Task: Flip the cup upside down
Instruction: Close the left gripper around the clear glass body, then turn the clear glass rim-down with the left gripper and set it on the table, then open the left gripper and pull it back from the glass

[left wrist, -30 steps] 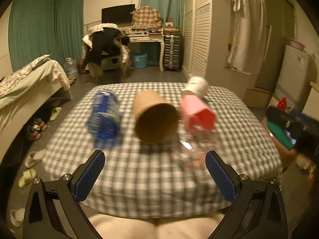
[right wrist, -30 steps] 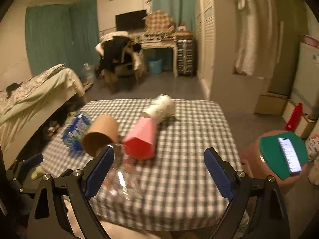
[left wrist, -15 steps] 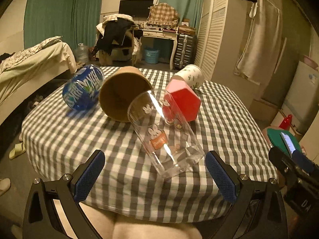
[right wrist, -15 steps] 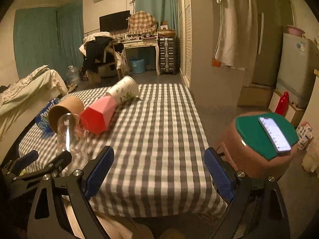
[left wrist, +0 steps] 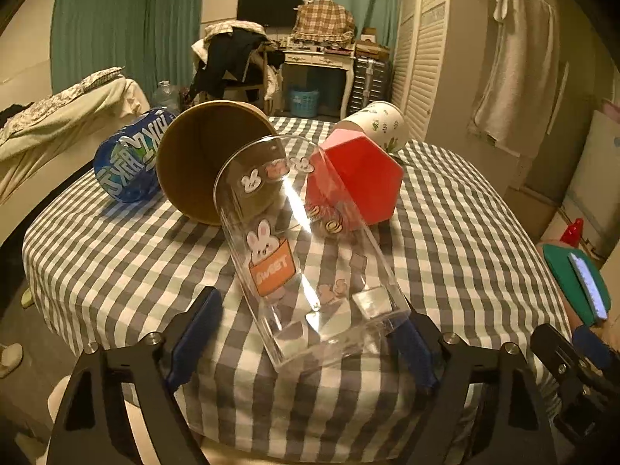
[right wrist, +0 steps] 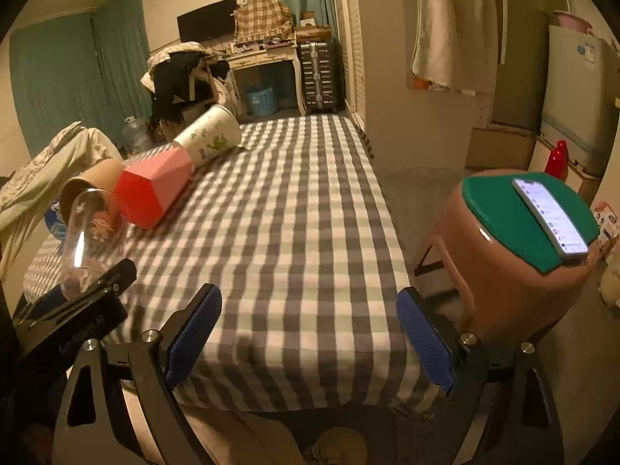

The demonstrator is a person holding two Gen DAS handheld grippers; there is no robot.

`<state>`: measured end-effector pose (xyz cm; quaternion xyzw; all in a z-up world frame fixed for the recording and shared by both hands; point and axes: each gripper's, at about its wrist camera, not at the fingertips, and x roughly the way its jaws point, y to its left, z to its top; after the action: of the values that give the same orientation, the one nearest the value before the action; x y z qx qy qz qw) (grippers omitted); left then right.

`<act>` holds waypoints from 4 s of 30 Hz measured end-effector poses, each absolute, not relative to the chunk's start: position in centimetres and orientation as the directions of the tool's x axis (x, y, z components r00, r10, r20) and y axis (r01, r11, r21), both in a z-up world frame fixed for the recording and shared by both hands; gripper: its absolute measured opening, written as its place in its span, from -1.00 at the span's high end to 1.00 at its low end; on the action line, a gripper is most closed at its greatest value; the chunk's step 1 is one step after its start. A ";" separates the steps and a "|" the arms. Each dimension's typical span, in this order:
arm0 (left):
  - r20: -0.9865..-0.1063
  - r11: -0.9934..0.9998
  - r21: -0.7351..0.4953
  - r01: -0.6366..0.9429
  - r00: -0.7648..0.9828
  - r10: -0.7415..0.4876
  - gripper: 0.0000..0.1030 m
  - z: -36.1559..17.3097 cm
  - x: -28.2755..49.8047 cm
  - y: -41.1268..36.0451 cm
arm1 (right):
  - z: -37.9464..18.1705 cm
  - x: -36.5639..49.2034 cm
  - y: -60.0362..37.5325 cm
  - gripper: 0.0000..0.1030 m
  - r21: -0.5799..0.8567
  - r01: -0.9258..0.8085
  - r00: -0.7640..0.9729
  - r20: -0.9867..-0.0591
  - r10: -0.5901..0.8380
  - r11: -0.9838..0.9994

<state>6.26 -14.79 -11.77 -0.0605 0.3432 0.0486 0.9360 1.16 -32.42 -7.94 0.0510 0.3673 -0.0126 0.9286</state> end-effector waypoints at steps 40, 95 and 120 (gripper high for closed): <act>-0.669 0.995 0.022 0.095 0.741 -0.056 -0.33 -5.4 7.6 -12.3 | -6.2 0.4 -28.2 -0.79 0.084 -0.021 0.764 -0.642 0.070 0.996; -0.606 0.982 0.002 0.190 0.781 -0.150 -0.26 -6.4 8.3 -12.2 | -6.3 2.0 -26.8 -0.78 0.047 -0.007 0.750 -0.660 0.037 0.999; -0.402 0.998 0.039 0.045 0.915 -0.026 -0.99 0.6 -0.1 -6.0 | 1.4 -4.2 -23.5 -0.79 -0.006 -0.055 0.872 -0.488 0.045 0.998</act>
<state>-0.12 -5.96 0.59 0.0238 0.2051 -0.0182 0.9783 -4.22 -23.54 1.36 -0.0100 0.2521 0.0258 0.9673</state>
